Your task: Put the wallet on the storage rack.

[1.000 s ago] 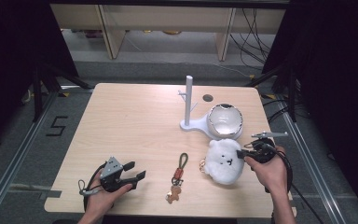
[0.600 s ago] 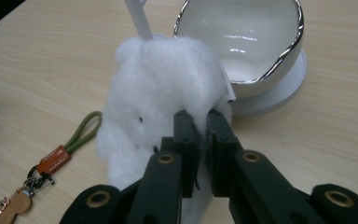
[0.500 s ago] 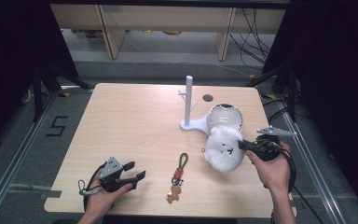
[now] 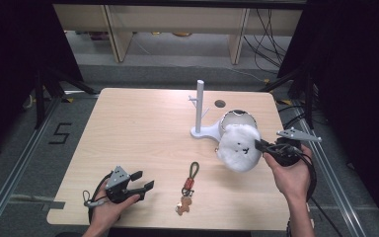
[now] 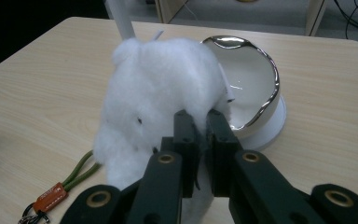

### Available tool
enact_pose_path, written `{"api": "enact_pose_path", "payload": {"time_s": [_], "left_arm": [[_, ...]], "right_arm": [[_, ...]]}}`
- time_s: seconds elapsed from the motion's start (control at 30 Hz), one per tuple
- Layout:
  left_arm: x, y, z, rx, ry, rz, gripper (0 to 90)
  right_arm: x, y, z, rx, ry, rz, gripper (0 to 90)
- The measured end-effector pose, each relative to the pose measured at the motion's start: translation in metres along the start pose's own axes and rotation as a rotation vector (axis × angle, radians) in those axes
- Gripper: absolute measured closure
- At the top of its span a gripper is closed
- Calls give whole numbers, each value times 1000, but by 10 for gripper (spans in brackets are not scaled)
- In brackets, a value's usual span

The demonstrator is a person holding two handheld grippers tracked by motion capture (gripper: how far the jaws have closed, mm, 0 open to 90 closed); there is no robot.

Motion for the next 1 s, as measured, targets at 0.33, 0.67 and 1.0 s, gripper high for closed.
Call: {"api": "enact_pose_path", "payload": {"time_s": [0.33,0.67,1.0], "left_arm": [[0,0,-1,-1,6,5,370],[-1,0,-1,11,0,0,371],[-1,0,-1,14,0,0,371]], "right_arm": [[2,10,-3,13,-16,-49,851],[8,23,-5,-6,-40,-80,851],[9,37,-13,14,-64,-108,851]]}}
Point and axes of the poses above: each handheld gripper's, and its own axes: x roughly backward along the jaws, y roughly out of its top, z roughly to its left, the point moved 7 cm from there along -x, roughly forward along the jaws, and after that the axes turned 6 degrees about -y, right-handed, at the moved point
